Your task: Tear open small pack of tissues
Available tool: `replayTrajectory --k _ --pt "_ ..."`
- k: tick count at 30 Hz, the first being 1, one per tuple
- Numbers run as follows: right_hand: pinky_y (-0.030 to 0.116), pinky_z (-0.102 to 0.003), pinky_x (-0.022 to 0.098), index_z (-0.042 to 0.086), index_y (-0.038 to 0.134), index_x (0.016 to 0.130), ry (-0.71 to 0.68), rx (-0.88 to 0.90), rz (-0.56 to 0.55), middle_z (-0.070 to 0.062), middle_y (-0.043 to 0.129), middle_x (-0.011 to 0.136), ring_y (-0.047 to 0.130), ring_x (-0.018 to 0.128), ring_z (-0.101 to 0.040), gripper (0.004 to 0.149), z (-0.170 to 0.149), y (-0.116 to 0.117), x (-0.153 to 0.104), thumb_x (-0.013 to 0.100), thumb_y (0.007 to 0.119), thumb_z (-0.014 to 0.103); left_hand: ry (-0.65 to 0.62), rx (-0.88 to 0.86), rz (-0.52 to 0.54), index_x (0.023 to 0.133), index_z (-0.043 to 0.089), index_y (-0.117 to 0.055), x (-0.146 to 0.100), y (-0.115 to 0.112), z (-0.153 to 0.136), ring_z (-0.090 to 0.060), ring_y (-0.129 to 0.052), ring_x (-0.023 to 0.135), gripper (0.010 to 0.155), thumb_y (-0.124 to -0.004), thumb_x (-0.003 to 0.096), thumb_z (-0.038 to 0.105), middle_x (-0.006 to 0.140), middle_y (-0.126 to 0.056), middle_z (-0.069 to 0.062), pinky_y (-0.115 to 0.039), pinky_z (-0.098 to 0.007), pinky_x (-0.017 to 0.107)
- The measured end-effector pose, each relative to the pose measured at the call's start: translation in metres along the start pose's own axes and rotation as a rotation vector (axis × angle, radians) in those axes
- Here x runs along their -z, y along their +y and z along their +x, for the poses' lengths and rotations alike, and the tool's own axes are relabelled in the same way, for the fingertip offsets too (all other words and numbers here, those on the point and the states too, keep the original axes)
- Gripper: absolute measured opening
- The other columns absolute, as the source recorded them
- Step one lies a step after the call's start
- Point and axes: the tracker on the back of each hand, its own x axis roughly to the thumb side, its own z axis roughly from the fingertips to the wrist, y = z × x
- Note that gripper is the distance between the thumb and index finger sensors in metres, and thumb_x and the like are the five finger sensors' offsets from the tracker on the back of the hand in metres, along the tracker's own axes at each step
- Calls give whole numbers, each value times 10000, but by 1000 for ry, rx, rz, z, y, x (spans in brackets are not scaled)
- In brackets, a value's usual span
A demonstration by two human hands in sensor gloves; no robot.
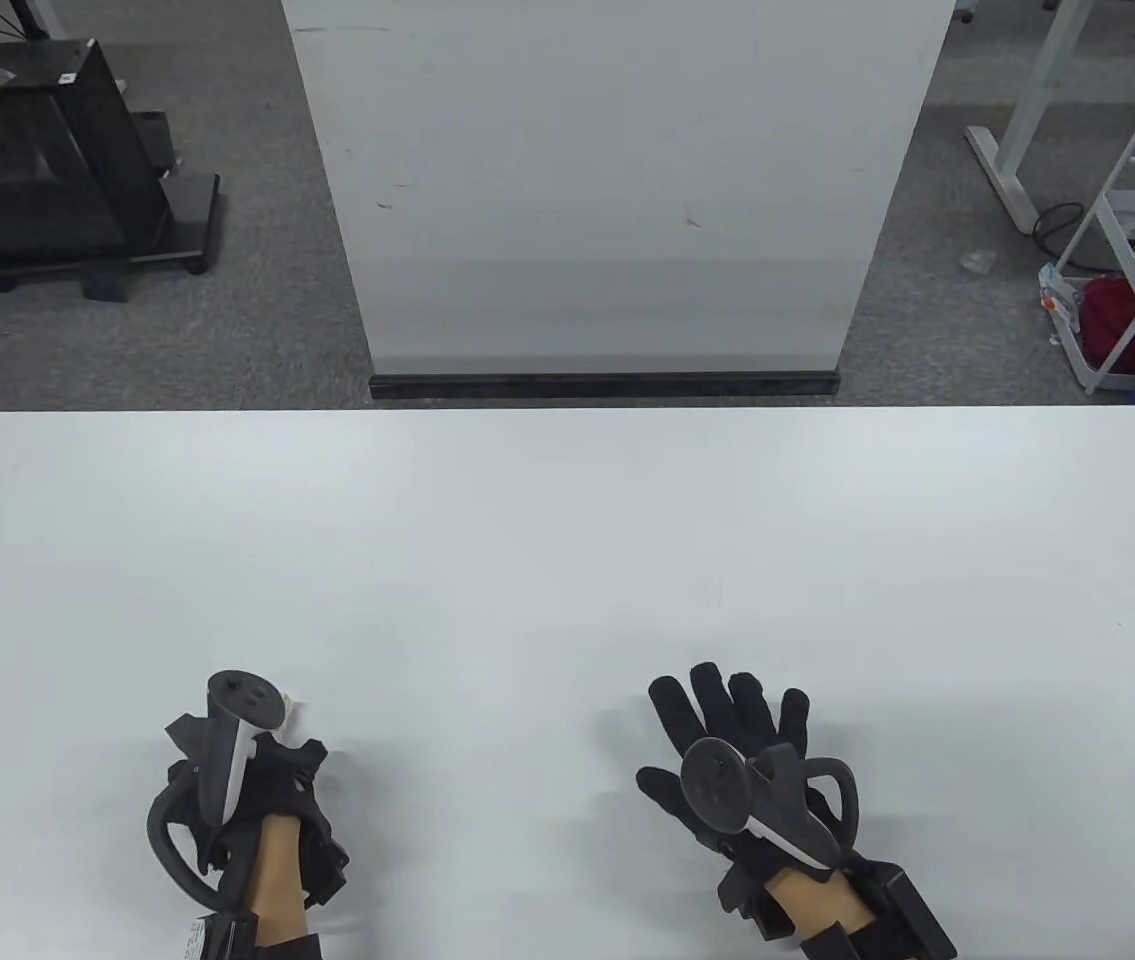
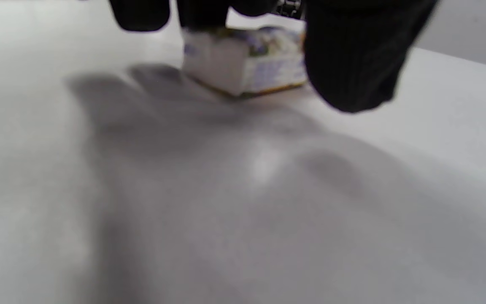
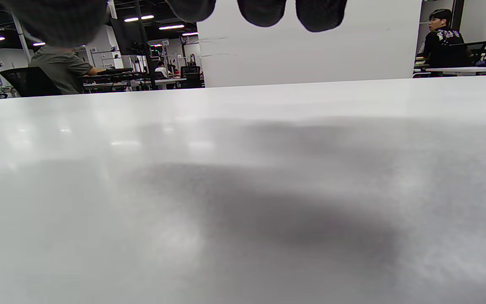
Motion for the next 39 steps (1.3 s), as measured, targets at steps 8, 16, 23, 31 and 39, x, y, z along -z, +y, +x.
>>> replayTrajectory --k 8,16,23,31,39 --pt "308 -732 740 386 430 1189 -1 3 -1 -51 416 1258 472 1120 -439 840 1 0 0 459 702 699 68 -20 6 1129 238 -271 10 0 -11 -540 -378 1082 910 -873 485 465 1198 -353 -167 -302 -723 753" --pt "311 -731 741 385 438 1189 5 11 -6 -53 429 1255 477 1120 -436 840 0 0 0 457 706 697 46 -35 40 1122 215 -351 15 -3 -11 -454 -562 1031 825 -871 506 390 1129 -536 -127 -363 -697 758" --pt "334 -720 747 378 447 1190 7 31 -16 -56 503 1237 569 1087 -418 852 0 -1 0 446 704 704 -107 -145 32 1118 196 -364 0 2 3 -426 -655 975 820 -867 502 395 1098 -584 -144 -418 -685 751" --pt "340 -718 749 367 482 1187 -7 28 -40 -62 554 1217 577 1079 -417 855 4 -5 -2 436 715 703 -449 -172 66 1115 196 -375 -52 -3 53 -426 -677 962 818 -864 495 410 1088 -602 -146 -442 -684 745" --pt "349 -715 750 353 529 1177 -22 32 -29 -56 590 1202 609 1067 -406 836 7 -2 -3 438 729 689 -734 13 -8 1114 199 -380 -116 -40 107 -422 -682 963 811 -859 496 415 1087 -609 -139 -447 -683 745"
